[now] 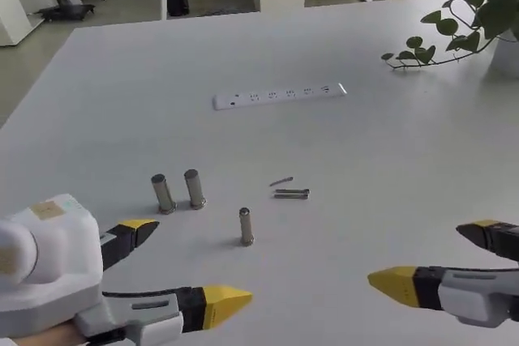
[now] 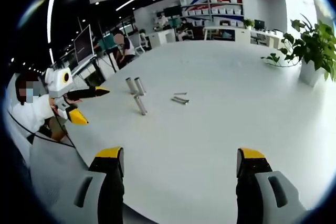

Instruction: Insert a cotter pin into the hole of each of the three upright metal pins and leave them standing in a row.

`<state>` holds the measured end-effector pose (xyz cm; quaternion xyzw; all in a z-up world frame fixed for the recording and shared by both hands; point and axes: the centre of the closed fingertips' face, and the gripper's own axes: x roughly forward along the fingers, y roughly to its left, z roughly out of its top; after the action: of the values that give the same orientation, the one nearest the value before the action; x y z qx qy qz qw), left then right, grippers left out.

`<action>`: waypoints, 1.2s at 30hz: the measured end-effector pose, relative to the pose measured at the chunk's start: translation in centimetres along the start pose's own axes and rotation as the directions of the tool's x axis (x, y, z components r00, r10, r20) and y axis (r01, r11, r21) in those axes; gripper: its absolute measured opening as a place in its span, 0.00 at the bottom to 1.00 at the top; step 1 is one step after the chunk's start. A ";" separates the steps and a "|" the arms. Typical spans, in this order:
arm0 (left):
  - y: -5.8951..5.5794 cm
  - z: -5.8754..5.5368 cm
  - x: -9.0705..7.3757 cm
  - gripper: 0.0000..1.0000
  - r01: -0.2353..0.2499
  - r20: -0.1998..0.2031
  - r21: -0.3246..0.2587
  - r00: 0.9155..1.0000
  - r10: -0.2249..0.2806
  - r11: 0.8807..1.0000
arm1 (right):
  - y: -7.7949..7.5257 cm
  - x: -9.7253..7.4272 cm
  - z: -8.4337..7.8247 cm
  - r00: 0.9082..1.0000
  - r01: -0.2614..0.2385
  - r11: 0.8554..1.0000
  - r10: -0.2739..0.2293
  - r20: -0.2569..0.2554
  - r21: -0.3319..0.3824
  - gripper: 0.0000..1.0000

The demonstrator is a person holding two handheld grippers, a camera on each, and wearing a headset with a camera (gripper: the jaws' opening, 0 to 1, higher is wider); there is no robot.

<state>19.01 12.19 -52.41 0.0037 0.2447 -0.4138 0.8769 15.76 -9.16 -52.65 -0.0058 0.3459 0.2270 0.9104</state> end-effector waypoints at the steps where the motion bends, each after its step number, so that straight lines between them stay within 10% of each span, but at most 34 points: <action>1: 0.1 0.0 -0.2 0.99 -0.004 0.007 -0.013 1.000 0.004 1.000 | 0.1 0.0 0.0 1.000 -0.003 1.000 0.003 0.000 -0.001 0.87; 14: -1.1 -0.2 -1.6 0.99 0.002 0.022 -0.069 1.000 -0.001 0.998 | -0.3 0.1 1.0 0.999 -0.038 0.998 0.036 -0.037 -0.054 0.87; 20: -1.9 0.8 -2.5 0.99 0.018 0.121 -0.187 0.993 0.005 0.982 | -1.2 0.7 3.9 0.999 -0.041 0.991 0.037 -0.034 -0.127 0.88; 25: -1.8 0.0 -3.5 0.99 -0.013 0.100 -0.190 0.994 0.033 0.982 | -2.0 1.6 6.2 0.999 -0.023 0.983 0.014 -0.049 -0.184 0.95; 33: -1.7 -0.1 -4.9 0.99 -0.046 0.109 -0.209 0.992 0.070 0.977 | -1.6 3.9 9.7 0.995 -0.076 0.939 0.052 -0.081 -0.337 0.97; 36: -1.8 -0.2 -5.3 0.99 -0.055 0.116 -0.213 0.990 0.082 0.975 | -2.1 5.4 10.2 0.991 -0.093 0.894 0.039 -0.130 -0.438 0.97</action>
<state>14.81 14.91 -49.90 -0.1061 0.2315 -0.3546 0.8996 26.60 -7.16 -48.56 -0.2142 0.3384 0.3297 0.8549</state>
